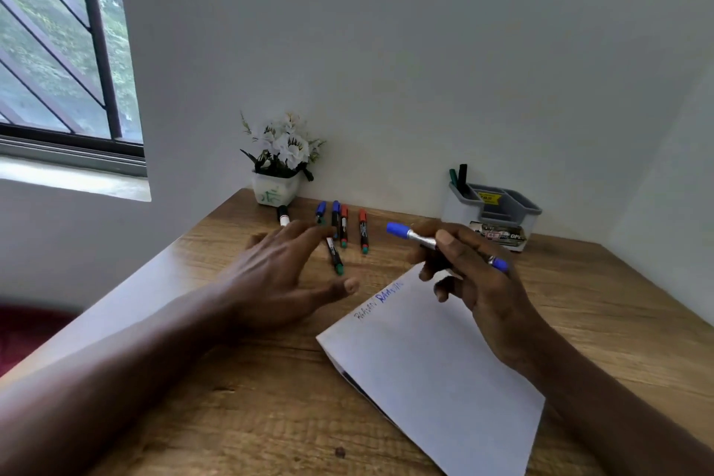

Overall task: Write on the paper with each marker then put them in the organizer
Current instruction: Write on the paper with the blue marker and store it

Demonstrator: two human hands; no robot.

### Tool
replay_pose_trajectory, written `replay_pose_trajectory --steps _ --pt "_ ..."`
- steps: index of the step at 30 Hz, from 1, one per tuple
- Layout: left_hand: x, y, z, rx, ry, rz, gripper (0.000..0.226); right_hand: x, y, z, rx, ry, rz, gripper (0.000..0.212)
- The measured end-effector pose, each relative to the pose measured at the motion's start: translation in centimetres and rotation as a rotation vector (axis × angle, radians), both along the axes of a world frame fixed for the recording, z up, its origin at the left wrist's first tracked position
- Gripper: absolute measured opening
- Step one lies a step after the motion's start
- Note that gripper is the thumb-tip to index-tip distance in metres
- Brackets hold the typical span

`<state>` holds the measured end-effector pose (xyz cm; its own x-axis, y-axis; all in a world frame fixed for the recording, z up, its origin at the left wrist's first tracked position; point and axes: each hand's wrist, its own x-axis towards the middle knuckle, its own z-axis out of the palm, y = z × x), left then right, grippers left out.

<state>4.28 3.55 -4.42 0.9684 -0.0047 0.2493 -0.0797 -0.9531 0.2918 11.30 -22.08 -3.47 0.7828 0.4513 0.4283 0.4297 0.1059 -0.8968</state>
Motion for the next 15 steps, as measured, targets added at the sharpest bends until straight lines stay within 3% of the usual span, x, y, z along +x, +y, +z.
replay_pose_trajectory --steps 4,5,8,15 --pt "0.3 0.4 -0.3 0.122 0.263 0.105 0.129 0.7 -0.4 0.3 -0.012 0.076 -0.059 0.079" --pt "0.3 0.3 -0.3 0.13 0.3 0.104 0.131 0.9 -0.4 0.2 -0.013 0.098 -0.104 0.077" --pt "0.4 0.4 -0.4 0.115 0.334 0.096 0.134 1.5 -0.3 0.3 -0.003 0.057 -0.277 0.017" --pt "1.2 0.9 -0.6 0.133 0.364 0.075 0.139 6.7 -1.1 3.1 0.023 -0.132 -0.568 0.036"
